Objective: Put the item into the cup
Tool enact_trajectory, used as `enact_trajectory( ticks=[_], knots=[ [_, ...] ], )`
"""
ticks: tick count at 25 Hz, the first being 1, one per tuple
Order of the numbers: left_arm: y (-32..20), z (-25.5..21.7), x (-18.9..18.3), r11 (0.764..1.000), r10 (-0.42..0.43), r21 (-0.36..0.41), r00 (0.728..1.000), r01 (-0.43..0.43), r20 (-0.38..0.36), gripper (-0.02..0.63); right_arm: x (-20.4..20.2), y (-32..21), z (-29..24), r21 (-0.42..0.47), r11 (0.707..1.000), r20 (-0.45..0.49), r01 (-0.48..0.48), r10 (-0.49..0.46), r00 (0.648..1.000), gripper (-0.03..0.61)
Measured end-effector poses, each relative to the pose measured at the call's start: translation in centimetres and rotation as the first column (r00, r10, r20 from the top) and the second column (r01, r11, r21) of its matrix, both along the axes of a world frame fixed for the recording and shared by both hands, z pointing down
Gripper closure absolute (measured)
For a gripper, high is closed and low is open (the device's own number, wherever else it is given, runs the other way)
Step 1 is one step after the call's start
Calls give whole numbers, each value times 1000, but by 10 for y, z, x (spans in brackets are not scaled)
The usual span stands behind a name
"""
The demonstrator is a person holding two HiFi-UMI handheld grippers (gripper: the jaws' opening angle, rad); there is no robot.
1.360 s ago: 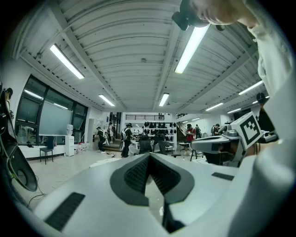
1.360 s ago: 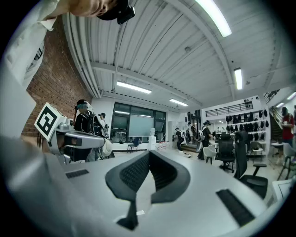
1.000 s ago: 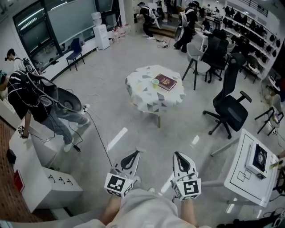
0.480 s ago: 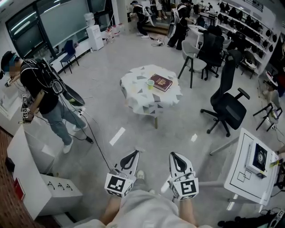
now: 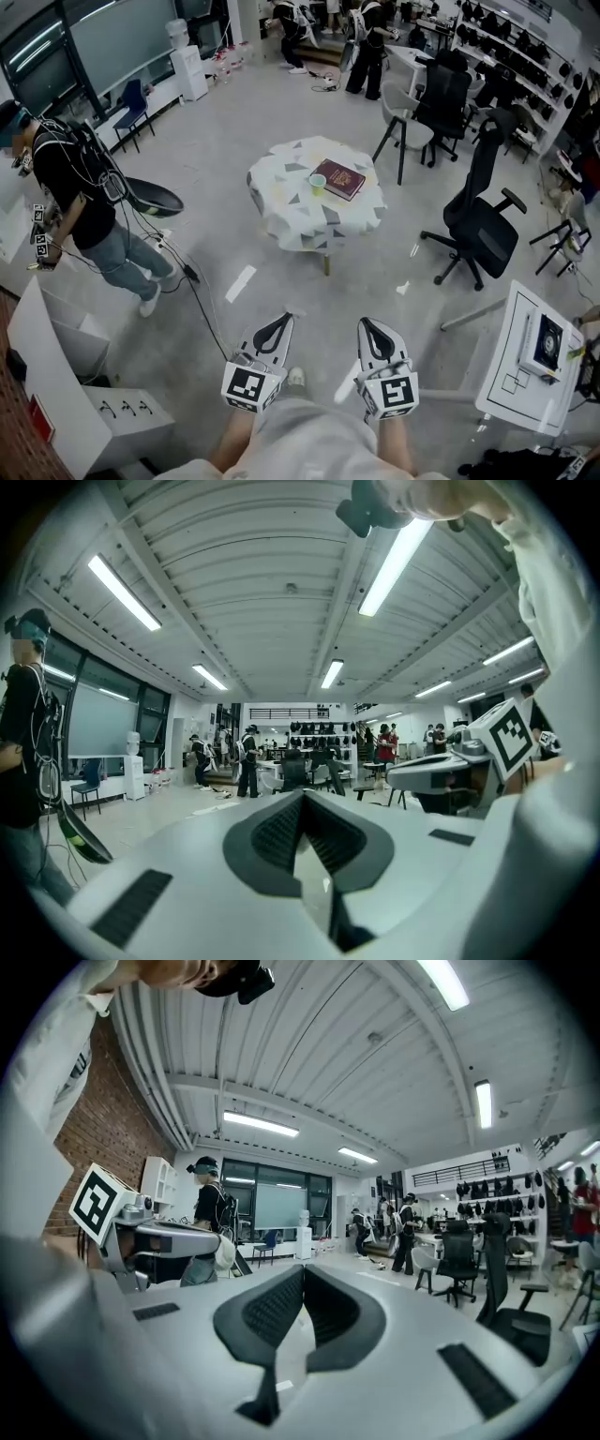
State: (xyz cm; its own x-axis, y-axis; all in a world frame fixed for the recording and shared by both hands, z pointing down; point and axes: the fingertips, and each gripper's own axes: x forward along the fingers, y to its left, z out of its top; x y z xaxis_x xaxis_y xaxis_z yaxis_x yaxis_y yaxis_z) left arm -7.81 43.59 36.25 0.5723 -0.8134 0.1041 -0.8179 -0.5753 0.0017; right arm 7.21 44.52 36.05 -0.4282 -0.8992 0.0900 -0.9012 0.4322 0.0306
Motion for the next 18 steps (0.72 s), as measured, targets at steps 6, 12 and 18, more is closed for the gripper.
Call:
enact_trajectory(
  ticks=[6,12,18],
  knots=[
    [-49,3,-18,999,31,-6,999,-32,-20,603,-18,-44,3,-15,999,-20,-36,35,999,571],
    [-83,5,-37,998,63,-4,997,-63,-43,603,-46,-75,5,-31,998,-47,-52,50,998,571],
    [-108,10,-58,999,49,-10,996,-50,-78,603,-70,-94,9,-48,998,-66,-35,32,997,571]
  ],
)
